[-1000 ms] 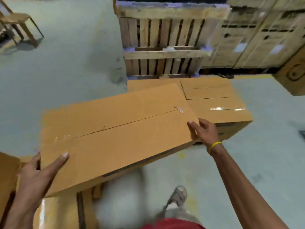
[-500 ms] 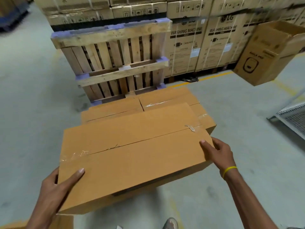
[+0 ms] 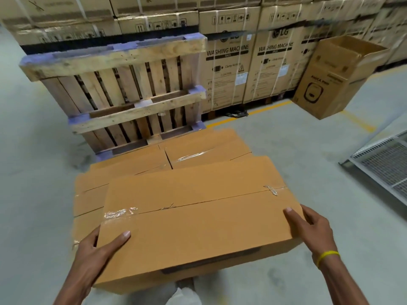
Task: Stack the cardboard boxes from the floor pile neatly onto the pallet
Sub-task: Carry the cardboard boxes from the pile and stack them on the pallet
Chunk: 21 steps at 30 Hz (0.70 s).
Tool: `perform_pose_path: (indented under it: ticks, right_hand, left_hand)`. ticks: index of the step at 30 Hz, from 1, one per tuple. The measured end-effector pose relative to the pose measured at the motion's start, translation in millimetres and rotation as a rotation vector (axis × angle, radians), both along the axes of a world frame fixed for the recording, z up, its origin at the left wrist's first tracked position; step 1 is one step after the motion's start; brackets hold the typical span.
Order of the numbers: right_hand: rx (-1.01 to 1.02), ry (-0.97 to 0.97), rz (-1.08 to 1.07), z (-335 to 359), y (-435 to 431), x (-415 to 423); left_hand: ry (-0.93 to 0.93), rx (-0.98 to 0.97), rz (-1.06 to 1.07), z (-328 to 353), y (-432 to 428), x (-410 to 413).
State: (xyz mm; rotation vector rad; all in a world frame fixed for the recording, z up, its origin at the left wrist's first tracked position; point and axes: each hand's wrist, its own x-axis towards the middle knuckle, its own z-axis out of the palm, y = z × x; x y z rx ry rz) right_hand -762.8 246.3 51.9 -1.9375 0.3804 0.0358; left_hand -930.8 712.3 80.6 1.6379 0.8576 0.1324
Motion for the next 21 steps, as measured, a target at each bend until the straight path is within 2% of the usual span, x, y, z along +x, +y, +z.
perform_pose_path:
  ticks: [8,13,21]
  right_hand:
    - [-0.013,0.022,-0.081,12.6,13.4,78.4]
    - [-0.004,0.021,-0.052,26.4,16.8,116.9]
    - [0.135,-0.009,0.056,40.6,-36.4,201.5]
  left_hand:
    - [-0.017,-0.097,-0.035,-10.4,31.9,97.4]
    - [0.007,-0.095,-0.074,-8.0,38.2,151.2]
    - [0.000,-0.029,-0.112,11.2,-18.4,237.0]
